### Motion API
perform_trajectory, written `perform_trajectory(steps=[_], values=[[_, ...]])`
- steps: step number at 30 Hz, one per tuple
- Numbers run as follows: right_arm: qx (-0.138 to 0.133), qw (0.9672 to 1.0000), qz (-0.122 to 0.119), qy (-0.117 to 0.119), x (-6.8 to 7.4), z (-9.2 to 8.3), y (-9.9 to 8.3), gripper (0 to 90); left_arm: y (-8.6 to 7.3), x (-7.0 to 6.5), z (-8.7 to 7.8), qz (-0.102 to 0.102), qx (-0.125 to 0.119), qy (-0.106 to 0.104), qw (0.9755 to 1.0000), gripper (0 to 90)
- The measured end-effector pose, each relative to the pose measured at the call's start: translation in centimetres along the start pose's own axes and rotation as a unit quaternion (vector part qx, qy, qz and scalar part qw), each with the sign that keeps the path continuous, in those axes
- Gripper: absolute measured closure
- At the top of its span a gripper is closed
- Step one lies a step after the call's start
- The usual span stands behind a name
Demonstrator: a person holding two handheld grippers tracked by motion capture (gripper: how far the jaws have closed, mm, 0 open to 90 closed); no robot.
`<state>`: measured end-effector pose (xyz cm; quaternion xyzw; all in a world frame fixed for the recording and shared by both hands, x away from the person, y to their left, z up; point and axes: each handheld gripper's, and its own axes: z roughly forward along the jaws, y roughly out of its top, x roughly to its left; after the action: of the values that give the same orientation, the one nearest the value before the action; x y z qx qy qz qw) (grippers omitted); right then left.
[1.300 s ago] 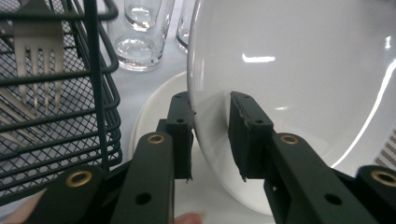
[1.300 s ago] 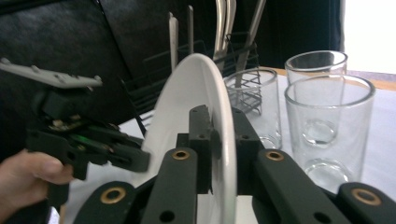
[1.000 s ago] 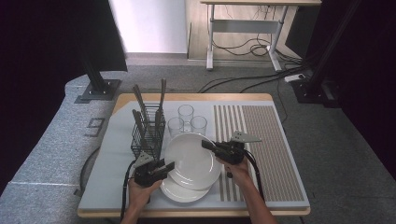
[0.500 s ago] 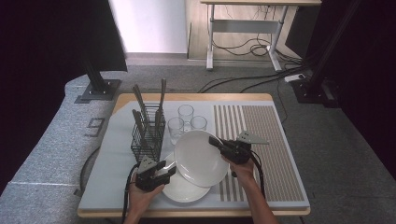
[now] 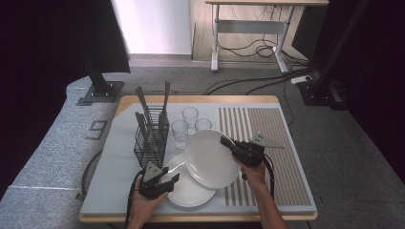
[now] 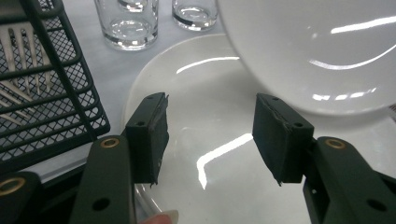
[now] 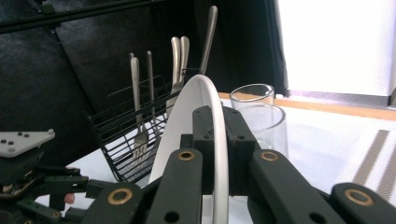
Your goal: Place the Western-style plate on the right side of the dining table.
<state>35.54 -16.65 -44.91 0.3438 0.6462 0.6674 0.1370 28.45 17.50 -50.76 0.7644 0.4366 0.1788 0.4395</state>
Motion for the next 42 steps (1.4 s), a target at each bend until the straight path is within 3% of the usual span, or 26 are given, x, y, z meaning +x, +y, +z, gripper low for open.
perform_trajectory(steps=[12, 30, 42], values=[[-0.027, 0.9995, 0.005, -0.017, -1.0, -1.4, 0.9, 85.7, -0.6, -0.4, 0.4, 0.025, 0.018, 0.017, 0.9994, 44.7], [-0.015, 0.9995, 0.007, -0.027, -1.8, -1.2, 1.0, 85.7, -0.8, 0.0, -0.1, 0.020, 0.019, 0.021, 0.9994, 44.0], [-0.024, 0.9990, 0.007, -0.036, -2.2, -1.7, 1.3, 85.7, -1.0, 0.1, -0.1, 0.020, 0.023, 0.019, 0.9993, 44.0]])
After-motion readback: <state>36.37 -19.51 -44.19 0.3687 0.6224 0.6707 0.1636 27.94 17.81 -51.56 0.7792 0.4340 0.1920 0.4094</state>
